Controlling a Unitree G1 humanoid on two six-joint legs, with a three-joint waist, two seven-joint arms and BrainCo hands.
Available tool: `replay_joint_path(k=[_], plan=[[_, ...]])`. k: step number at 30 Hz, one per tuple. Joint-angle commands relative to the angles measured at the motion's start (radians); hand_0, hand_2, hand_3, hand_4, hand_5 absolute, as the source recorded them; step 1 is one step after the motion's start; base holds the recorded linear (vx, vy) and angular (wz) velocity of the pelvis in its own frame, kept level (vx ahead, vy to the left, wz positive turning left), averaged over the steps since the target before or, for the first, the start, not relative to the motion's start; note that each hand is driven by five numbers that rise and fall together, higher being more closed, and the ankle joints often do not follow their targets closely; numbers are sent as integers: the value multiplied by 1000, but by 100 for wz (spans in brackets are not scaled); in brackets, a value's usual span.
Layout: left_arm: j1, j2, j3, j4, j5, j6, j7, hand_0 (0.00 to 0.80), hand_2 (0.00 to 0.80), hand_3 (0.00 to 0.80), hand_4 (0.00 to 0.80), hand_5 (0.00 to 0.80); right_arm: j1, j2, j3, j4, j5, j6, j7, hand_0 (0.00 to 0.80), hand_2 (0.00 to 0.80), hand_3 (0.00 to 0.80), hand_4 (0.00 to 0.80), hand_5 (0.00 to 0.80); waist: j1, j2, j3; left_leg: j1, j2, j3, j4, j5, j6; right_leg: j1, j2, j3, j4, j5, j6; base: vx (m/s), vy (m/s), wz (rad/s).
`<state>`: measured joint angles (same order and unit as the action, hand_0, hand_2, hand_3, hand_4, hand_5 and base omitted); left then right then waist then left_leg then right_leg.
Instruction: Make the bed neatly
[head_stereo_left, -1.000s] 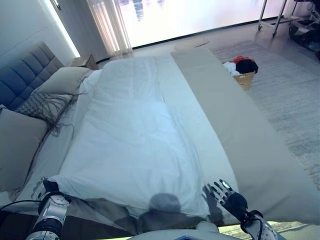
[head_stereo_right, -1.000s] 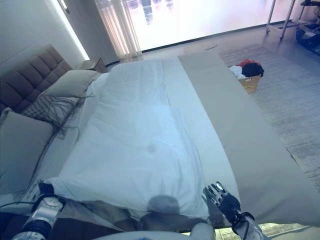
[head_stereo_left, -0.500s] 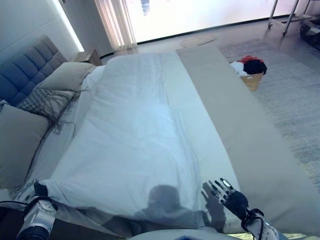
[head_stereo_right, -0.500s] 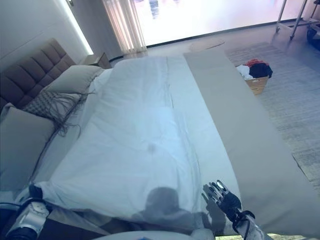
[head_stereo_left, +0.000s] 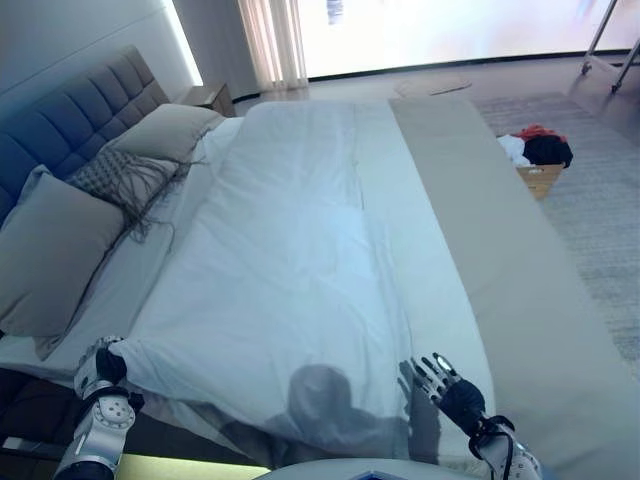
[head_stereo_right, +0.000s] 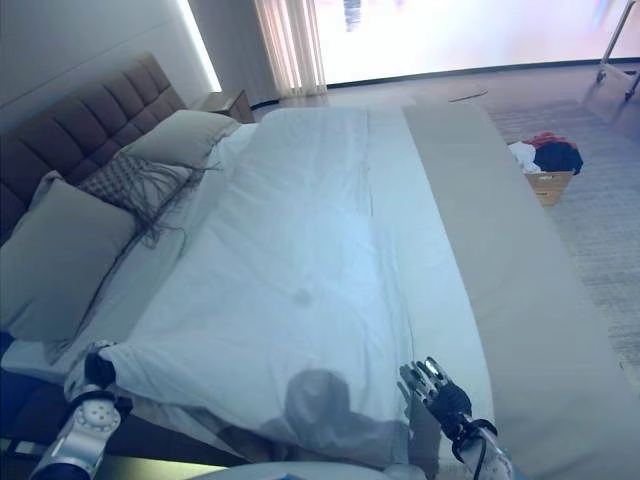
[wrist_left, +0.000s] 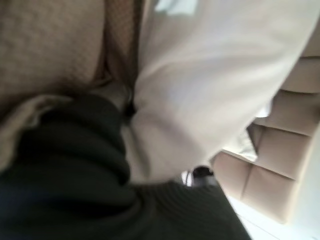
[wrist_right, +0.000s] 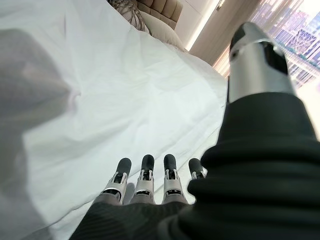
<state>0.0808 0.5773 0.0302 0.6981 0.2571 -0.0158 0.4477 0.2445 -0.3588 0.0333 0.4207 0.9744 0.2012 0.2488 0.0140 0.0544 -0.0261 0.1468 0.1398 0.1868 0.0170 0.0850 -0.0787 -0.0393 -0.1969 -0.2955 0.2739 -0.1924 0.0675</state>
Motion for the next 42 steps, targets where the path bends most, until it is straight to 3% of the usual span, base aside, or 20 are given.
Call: replay_joint_path(k=[1,8,19,21,24,28,29,30,36,42], plan=[[-52,159,138,2,12,-2,112,800,800,800,800,800,-61,72,-9,19,17,-39,-9,0,0,0,0,0,44,-97,15,2,-64,8,-46,-115,42,125,-58,24,-289,274,123,-34,24,0],[-48,204,156,74,49,11,102,800,800,800,800,800,-71,68,-25,39,36,-52,-26,0,0,0,0,0,52,-102,11,6,-68,10,-48,-118,42,134,-61,22,-296,278,128,-56,34,0],[-21,306,157,191,172,-5,32,800,800,800,800,800,-102,11,-77,97,39,-37,-15,0,0,0,0,0,66,-72,6,10,-87,0,-76,-107,49,130,-86,11,-287,285,135,-59,74,-1],[-2,312,158,186,228,10,23,800,800,800,800,800,-100,14,-82,100,36,-42,-11,0,0,0,0,0,72,-70,7,8,-92,-3,-79,-107,52,126,-94,9,-285,291,137,-52,52,-1],[11,310,158,201,171,53,47,800,800,800,800,800,-107,10,-90,111,42,-46,-1,0,0,0,0,0,76,-67,8,7,-99,-7,-86,-106,56,125,-100,8,-287,297,140,-38,47,1],[0,303,153,230,158,27,37,800,800,800,800,800,-119,10,-88,127,44,-47,3,0,0,0,0,0,78,-65,5,5,-102,-9,-90,-106,57,124,-107,8,-286,299,141,-13,38,0],[-6,295,146,230,152,12,25,744,744,744,744,744,-118,13,-87,128,42,-48,4,0,0,0,0,0,77,-66,5,5,-103,-9,-90,-106,57,123,-108,8,-285,299,141,0,0,0],[-13,286,138,231,145,-7,8,0,0,0,0,0,-117,15,-85,129,40,-50,6,0,0,0,0,0,76,-67,5,5,-103,-8,-91,-107,58,122,-110,7,-283,299,142,0,0,0],[-59,227,50,221,99,-100,-156,0,0,0,0,0,-124,14,-95,141,38,-48,21,0,0,0,0,0,71,-71,1,9,-105,-3,-93,-111,60,121,-109,10,-285,303,144,4,-3,10],[-69,159,-21,230,-4,-130,-324,0,0,0,0,0,-147,-1,-114,166,29,-37,36,0,0,0,0,0,69,-66,2,12,-101,8,-92,-113,62,124,-102,15,-289,296,144,0,-8,28]])
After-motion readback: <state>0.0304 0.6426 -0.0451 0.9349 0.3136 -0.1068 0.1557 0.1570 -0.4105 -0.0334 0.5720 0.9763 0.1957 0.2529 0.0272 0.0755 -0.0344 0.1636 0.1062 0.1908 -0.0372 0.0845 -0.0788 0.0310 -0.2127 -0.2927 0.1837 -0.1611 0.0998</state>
